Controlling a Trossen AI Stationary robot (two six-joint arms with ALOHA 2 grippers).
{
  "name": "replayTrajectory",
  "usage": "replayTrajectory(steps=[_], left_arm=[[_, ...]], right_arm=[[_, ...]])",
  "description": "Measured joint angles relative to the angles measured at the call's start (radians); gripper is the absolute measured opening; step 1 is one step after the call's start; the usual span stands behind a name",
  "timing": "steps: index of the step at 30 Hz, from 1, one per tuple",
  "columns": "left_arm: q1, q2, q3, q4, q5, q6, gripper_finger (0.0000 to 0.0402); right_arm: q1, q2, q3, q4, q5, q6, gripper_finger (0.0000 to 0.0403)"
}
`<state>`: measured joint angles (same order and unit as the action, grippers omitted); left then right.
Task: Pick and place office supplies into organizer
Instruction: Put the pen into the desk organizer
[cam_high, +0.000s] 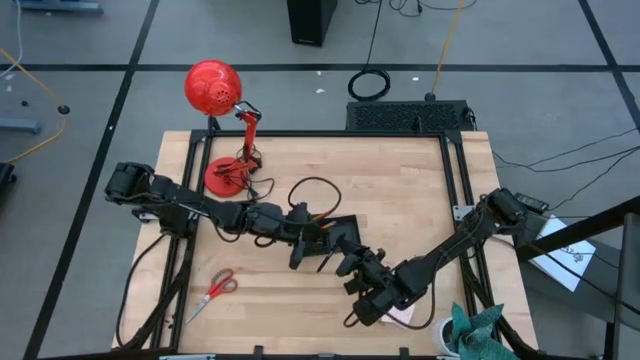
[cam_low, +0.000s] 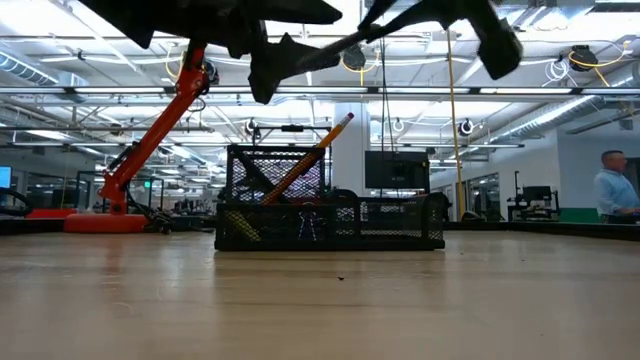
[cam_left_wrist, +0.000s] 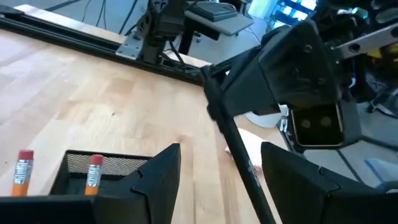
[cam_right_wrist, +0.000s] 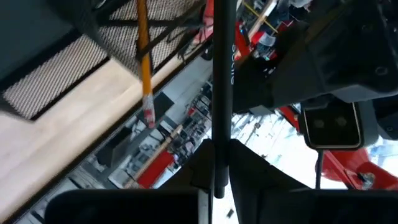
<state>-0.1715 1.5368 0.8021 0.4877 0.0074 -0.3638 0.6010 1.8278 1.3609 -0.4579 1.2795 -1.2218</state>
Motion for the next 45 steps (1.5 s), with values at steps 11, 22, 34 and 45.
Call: replayTrajectory(steps=[11, 22, 34, 45], left_arm=[[0.011, 0.000, 0.000, -0.051, -0.003, 0.021, 0.0228], [0.025, 0.000, 0.000, -0.118, 0.140, 0.010, 0.0228], [0.036, -0.017, 0.000, -0.107, 0.218, -0.010, 0.0228], [0.005, -0.017, 0.000, -0.110, 0.179, -0.013, 0.0228]], right_arm=[[-0.019, 0.000, 0.000, 0.293, -0.063, -0.234, 0.0022], [-0.016, -0.001, -0.043, 0.315, -0.076, -0.298, 0.0022], [-0.017, 0.000, -0.154, 0.454, -0.076, -0.356, 0.0022], [-0.022, 0.000, -0.159, 0.590, -0.112, -0.468, 0.0022]])
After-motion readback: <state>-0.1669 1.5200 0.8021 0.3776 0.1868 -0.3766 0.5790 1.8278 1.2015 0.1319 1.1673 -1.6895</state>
